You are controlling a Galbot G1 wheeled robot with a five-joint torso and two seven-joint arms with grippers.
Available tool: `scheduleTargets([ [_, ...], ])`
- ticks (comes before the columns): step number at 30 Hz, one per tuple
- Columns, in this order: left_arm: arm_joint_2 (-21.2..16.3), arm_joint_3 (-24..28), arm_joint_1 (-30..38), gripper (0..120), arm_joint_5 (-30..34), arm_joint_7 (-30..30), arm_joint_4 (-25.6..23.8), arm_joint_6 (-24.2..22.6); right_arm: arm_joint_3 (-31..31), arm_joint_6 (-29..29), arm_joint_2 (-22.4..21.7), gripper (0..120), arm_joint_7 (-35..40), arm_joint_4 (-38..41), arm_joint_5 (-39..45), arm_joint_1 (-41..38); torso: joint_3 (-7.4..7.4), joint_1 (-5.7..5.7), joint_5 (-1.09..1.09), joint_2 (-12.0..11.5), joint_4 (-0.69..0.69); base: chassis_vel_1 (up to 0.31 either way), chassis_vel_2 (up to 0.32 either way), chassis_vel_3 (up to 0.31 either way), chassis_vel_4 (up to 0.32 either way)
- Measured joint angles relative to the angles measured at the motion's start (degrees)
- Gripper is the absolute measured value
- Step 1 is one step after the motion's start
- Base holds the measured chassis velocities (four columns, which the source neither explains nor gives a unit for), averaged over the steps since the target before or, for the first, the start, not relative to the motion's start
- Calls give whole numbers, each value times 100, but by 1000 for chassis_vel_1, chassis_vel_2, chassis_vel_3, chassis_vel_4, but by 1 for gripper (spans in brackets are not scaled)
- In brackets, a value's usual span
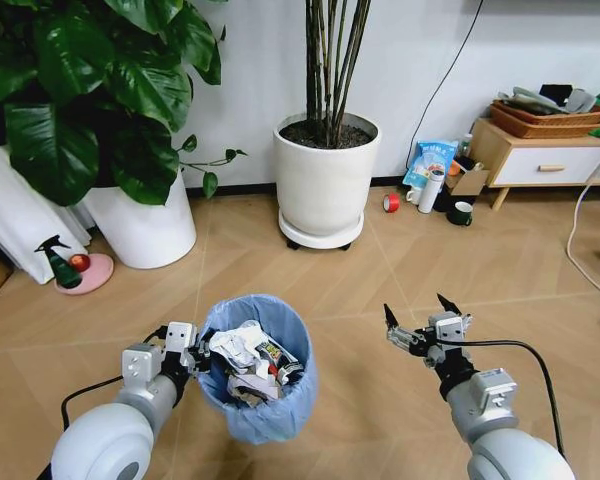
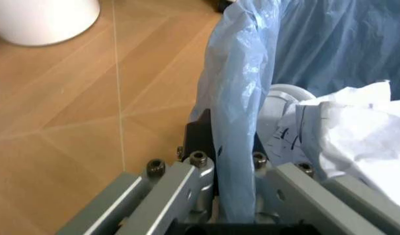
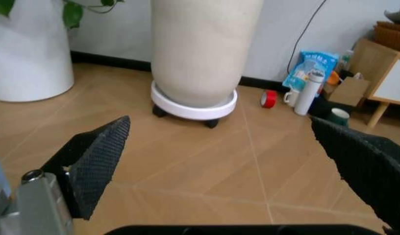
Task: Pick up the trash bin and place the garbage on the floor into it.
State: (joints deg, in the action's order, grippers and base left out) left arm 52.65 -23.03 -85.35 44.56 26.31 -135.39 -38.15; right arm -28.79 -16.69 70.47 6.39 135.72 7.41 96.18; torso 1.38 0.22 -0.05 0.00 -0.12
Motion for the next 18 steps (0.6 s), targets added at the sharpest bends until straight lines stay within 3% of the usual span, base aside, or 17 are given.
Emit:
scheduleTargets([
  [18,51,-107,-65,0,-22,-19,-36,5,51,16,32,100,-4,-42,-37,11,-1,0,2,0,0,253,-111,-259,114],
])
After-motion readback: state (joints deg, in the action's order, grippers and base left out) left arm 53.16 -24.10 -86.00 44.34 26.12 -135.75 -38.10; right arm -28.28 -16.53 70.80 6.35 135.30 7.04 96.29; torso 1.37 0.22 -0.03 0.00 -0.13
